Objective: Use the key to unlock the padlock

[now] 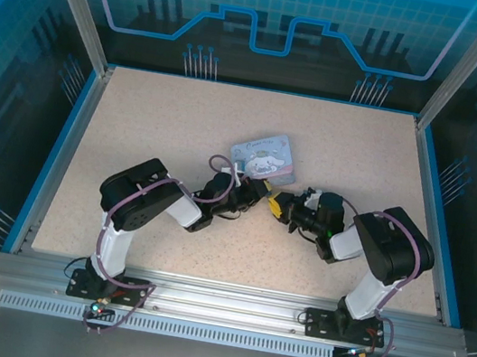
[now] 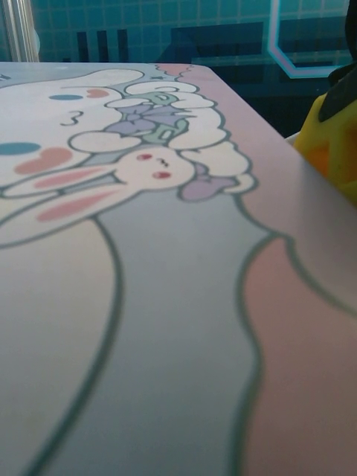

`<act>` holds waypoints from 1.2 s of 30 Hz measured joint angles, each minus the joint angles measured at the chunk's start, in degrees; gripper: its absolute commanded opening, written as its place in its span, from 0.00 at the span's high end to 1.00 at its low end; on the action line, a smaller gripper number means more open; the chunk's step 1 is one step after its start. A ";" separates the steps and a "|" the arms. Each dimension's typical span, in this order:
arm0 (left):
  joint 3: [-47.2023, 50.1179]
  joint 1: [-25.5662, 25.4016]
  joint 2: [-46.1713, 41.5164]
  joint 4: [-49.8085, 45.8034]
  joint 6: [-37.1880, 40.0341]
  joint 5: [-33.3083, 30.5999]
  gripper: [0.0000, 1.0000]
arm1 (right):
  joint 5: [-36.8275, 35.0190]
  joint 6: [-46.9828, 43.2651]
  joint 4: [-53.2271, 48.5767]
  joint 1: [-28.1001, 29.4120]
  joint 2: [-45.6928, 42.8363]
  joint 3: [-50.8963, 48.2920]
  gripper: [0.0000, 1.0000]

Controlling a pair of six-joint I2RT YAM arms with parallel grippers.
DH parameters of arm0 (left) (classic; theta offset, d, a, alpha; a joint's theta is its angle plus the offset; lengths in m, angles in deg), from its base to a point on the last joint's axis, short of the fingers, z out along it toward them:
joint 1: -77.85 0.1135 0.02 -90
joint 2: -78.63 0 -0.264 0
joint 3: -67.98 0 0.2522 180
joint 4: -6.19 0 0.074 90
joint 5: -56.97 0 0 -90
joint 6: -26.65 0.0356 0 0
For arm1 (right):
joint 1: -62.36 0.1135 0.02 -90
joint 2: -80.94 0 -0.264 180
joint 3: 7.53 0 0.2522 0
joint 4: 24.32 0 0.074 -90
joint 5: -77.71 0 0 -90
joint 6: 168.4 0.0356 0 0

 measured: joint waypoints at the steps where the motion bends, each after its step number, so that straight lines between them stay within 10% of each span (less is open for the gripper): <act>1: 0.00 0.00 0.00 0.02 -0.07 0.00 1.00 | -0.09 0.00 0.07 0.00 -0.02 -0.02 0.81; 9: 0.00 0.00 0.00 0.13 -0.28 0.00 1.00 | -1.14 -0.09 -0.48 0.00 -0.79 -1.01 0.72; 20: 0.00 0.02 0.02 0.31 -0.72 -0.02 1.00 | -1.25 -0.63 -0.46 -0.04 -2.14 -1.77 1.00; 36: 0.00 0.17 0.07 0.37 -1.11 -0.90 1.00 | -0.09 -3.63 -2.97 -0.85 -1.18 0.92 1.00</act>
